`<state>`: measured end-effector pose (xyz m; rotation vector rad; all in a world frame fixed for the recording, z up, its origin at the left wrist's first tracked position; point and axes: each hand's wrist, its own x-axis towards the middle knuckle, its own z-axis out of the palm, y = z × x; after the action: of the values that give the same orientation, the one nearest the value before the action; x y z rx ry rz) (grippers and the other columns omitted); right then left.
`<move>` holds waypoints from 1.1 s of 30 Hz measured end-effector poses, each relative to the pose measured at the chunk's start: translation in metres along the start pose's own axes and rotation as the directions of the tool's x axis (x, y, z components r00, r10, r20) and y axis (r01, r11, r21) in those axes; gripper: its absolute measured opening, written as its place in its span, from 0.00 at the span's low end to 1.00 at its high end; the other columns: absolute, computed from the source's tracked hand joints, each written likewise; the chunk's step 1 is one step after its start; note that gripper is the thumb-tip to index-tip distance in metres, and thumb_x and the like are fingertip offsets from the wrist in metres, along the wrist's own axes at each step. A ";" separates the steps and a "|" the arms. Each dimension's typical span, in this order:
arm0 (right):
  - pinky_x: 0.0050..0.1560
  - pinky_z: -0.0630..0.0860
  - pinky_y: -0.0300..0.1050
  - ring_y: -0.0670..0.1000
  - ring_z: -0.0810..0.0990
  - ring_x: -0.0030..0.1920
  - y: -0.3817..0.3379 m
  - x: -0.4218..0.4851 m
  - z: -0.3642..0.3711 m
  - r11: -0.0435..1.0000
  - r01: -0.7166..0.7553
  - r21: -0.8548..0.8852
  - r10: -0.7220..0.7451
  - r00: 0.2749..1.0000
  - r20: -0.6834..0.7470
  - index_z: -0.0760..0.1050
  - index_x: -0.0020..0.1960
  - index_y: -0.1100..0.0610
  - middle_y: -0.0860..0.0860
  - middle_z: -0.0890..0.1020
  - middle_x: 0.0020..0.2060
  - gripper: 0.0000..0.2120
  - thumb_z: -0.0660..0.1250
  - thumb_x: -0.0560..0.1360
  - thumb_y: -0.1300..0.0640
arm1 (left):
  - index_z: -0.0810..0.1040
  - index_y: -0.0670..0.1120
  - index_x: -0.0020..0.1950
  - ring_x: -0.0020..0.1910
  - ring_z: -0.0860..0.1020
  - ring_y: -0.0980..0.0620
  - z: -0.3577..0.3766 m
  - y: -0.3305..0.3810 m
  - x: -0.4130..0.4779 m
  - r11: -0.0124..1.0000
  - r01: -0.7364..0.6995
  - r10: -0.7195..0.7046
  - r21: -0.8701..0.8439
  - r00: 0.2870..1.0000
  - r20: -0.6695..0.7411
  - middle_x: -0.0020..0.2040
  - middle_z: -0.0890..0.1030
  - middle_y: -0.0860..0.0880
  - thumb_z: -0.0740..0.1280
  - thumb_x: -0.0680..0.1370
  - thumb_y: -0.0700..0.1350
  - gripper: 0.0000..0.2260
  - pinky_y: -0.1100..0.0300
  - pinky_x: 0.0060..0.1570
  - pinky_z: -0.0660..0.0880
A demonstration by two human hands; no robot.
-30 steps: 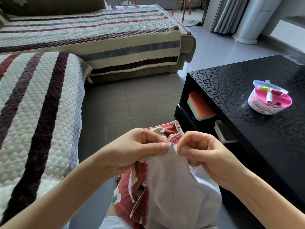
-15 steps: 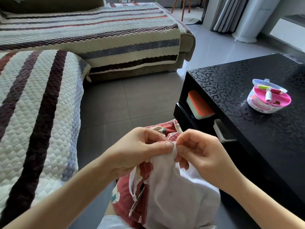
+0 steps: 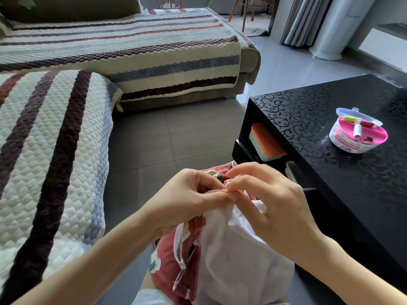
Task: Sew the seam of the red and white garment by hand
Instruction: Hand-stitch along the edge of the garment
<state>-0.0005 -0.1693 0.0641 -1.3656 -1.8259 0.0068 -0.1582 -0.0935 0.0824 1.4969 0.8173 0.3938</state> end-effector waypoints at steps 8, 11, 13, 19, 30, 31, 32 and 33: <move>0.45 0.72 0.52 0.52 0.75 0.45 -0.009 0.013 -0.002 0.964 0.156 0.216 -0.135 0.985 -0.106 0.67 0.46 0.57 0.50 0.75 0.45 0.05 0.56 0.79 0.61 | 0.82 0.46 0.29 0.28 0.68 0.57 0.013 -0.010 0.000 0.963 0.088 -0.061 0.256 0.992 -0.114 0.26 0.71 0.54 0.71 0.72 0.40 0.11 0.61 0.30 0.67; 0.38 0.76 0.45 0.53 0.80 0.36 -0.008 0.026 -0.011 0.726 -0.114 0.678 0.055 0.993 0.108 0.66 0.46 0.60 0.54 0.79 0.37 0.06 0.57 0.81 0.60 | 0.82 0.40 0.35 0.32 0.71 0.54 0.016 -0.017 -0.002 0.970 0.167 -0.163 0.175 0.986 -0.039 0.31 0.74 0.50 0.71 0.73 0.39 0.08 0.58 0.33 0.69; 0.29 0.74 0.40 0.52 0.75 0.27 0.003 0.032 -0.011 0.287 -0.443 0.849 0.176 0.896 0.408 0.68 0.45 0.58 0.53 0.76 0.30 0.07 0.65 0.77 0.57 | 0.83 0.42 0.34 0.33 0.73 0.55 0.009 -0.016 -0.001 0.982 0.151 -0.153 0.116 0.988 0.013 0.31 0.77 0.50 0.72 0.73 0.40 0.08 0.61 0.35 0.70; 0.25 0.55 0.37 0.44 0.59 0.24 0.082 0.049 -0.007 0.415 -0.628 0.658 0.447 0.771 0.454 0.71 0.40 0.57 0.46 0.64 0.24 0.08 0.66 0.75 0.65 | 0.85 0.42 0.42 0.35 0.80 0.59 -0.009 -0.011 -0.004 0.981 0.188 -0.181 -0.047 0.975 0.131 0.37 0.84 0.50 0.71 0.73 0.36 0.04 0.68 0.35 0.75; 0.47 0.73 0.49 0.52 0.80 0.46 0.181 0.055 0.003 0.646 -0.762 0.033 0.761 0.647 0.054 0.79 0.47 0.53 0.48 0.83 0.41 0.06 0.65 0.76 0.51 | 0.82 0.36 0.44 0.30 0.80 0.60 -0.023 -0.004 -0.014 0.967 0.228 -0.204 -0.112 0.960 0.194 0.32 0.83 0.49 0.67 0.73 0.32 0.04 0.72 0.29 0.73; 0.40 0.72 0.45 0.46 0.78 0.39 0.152 0.057 0.006 0.655 -0.731 0.190 0.705 0.682 0.193 0.79 0.44 0.52 0.43 0.81 0.34 0.05 0.68 0.76 0.52 | 0.82 0.36 0.44 0.29 0.79 0.60 -0.022 -0.003 -0.014 0.966 0.231 -0.206 -0.115 0.959 0.195 0.32 0.83 0.50 0.66 0.74 0.31 0.05 0.72 0.28 0.73; 0.34 0.67 0.41 0.42 0.74 0.33 0.123 0.056 0.007 0.652 -0.700 0.292 0.615 0.714 0.336 0.80 0.43 0.52 0.41 0.79 0.30 0.04 0.69 0.74 0.53 | 0.82 0.36 0.43 0.29 0.79 0.60 -0.022 -0.002 -0.013 0.966 0.230 -0.204 -0.118 0.959 0.195 0.32 0.83 0.50 0.66 0.74 0.31 0.05 0.72 0.28 0.73; 0.33 0.65 0.39 0.42 0.72 0.31 0.096 0.053 0.005 0.659 -0.669 0.343 0.498 0.730 0.468 0.81 0.42 0.52 0.41 0.79 0.29 0.04 0.71 0.73 0.52 | 0.83 0.37 0.42 0.29 0.80 0.60 -0.022 -0.002 -0.013 0.966 0.227 -0.201 -0.124 0.960 0.195 0.32 0.83 0.49 0.67 0.73 0.31 0.05 0.72 0.29 0.73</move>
<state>0.0689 -0.0858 0.0484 -1.5724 -1.3836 1.0556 -0.1828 -0.0865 0.0866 1.2730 0.7795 0.1487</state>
